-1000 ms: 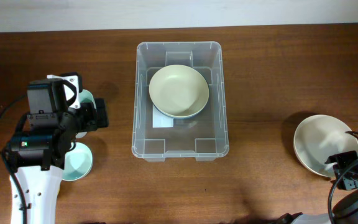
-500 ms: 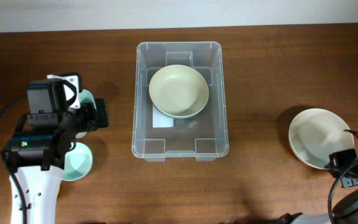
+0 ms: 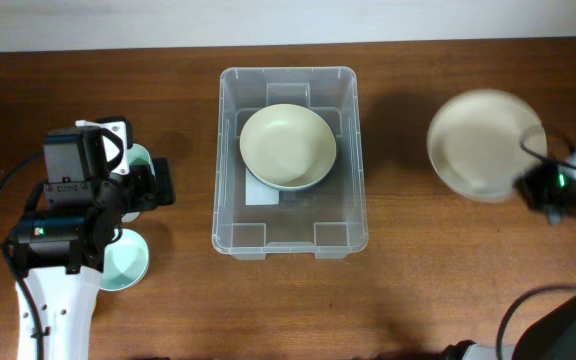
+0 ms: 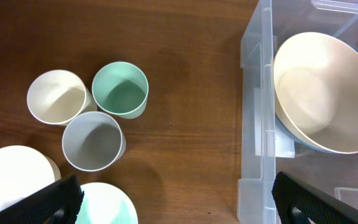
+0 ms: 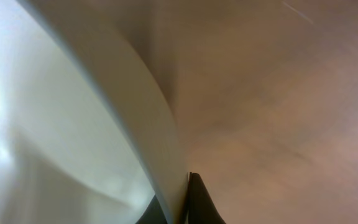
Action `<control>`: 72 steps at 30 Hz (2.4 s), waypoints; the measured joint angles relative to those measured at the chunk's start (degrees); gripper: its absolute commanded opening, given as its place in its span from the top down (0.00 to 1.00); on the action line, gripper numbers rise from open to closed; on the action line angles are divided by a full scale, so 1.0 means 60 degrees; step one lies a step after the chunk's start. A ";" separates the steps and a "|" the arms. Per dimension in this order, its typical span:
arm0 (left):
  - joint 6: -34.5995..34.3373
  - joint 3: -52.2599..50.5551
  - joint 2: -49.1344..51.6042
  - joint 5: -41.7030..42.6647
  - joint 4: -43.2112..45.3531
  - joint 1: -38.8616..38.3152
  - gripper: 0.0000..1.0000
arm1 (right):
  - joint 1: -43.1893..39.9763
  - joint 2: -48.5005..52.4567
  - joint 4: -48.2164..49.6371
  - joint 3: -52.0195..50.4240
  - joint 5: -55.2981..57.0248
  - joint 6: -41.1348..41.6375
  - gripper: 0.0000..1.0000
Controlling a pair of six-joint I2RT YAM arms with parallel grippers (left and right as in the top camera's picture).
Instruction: Pack container
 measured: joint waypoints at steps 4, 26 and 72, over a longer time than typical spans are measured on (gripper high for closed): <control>0.0000 0.0000 0.0000 0.0004 -0.0004 0.0000 0.01 | 0.1989 -0.0262 -0.0164 0.1978 0.0080 -0.0339 0.96; 0.0000 0.0000 0.0000 0.0000 0.0000 0.0000 0.01 | 0.8699 0.3548 0.1548 0.3770 0.3180 -0.1402 0.97; 0.0000 0.0004 0.0000 0.0000 -0.0153 0.0000 0.00 | 1.0153 0.3745 -0.2269 0.3814 0.3209 -0.3169 0.96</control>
